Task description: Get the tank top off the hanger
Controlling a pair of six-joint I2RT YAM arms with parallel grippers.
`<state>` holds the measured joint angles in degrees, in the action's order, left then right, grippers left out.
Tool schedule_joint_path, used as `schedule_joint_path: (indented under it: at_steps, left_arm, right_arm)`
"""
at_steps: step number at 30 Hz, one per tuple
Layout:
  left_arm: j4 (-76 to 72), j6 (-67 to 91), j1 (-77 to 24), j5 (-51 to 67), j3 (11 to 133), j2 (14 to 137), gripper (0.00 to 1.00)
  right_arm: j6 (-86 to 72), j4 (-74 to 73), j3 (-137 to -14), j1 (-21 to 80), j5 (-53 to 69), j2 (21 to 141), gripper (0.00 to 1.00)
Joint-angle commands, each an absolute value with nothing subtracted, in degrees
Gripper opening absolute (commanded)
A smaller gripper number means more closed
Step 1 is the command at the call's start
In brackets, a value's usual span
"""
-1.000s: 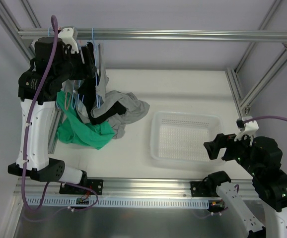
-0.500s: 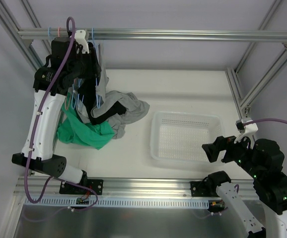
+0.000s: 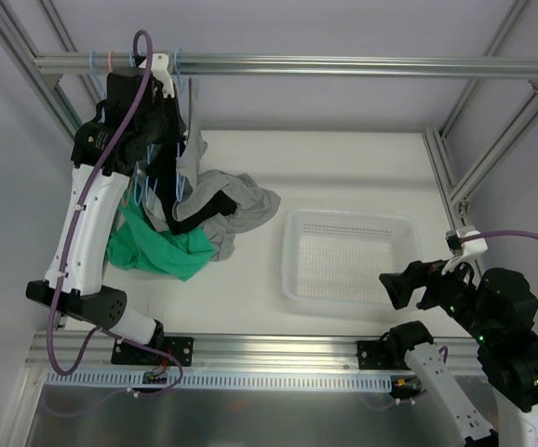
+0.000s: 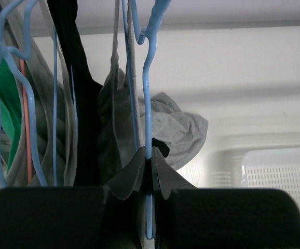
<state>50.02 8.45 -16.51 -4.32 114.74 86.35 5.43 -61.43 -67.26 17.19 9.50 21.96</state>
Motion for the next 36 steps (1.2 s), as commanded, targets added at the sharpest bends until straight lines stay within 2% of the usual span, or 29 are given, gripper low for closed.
schedule_joint_path:
  at_steps: [1, 7, 12, 17, 22, 28, 29, 34, 36]
  left_arm:
    - [47.46, 8.96, -17.05, -3.17, 119.52, 83.41, 0.0]
    - [46.93, 11.16, -17.14, -0.27, 122.52, 81.74, 0.0]
    - [46.41, 14.58, -17.14, 3.77, 115.5, 77.0, 0.0]
    - [43.25, 17.05, -17.14, 8.61, 105.58, 69.98, 0.0]
    - [41.22, 17.66, -17.14, 10.01, 102.31, 67.51, 0.0]
    - [41.22, 19.95, -17.14, 19.32, 94.23, 59.0, 0.0]
    - [41.22, 20.3, -17.14, 24.12, 91.35, 57.41, 0.0]
    - [41.04, 20.3, -17.14, 37.16, 81.85, 48.01, 0.0]
    - [40.78, 20.3, -17.14, 42.94, 79.2, 45.28, 0.0]
  right_arm:
    - [6.15, -59.41, -67.94, 17.58, 10.81, 21.27, 0.99]
    - [6.06, -59.41, -68.29, 17.58, 10.81, 20.48, 0.99]
    - [6.15, -59.24, -68.9, 17.58, 12.04, 21.61, 1.0]
    - [5.54, -55.48, -71.1, 17.58, 20.03, 23.73, 1.0]
    - [4.31, -51.43, -71.98, 17.67, 23.55, 26.71, 1.0]
    - [1.33, -43.97, -71.19, 17.58, 34.88, 31.1, 0.99]
    - [0.19, -42.81, -71.8, 17.58, 36.2, 33.38, 1.0]
    - [-4.02, -38.17, -74.79, 18.19, 36.73, 41.74, 1.0]
    - [-5.7, -35.26, -74.97, 21.78, 35.09, 44.99, 0.97]
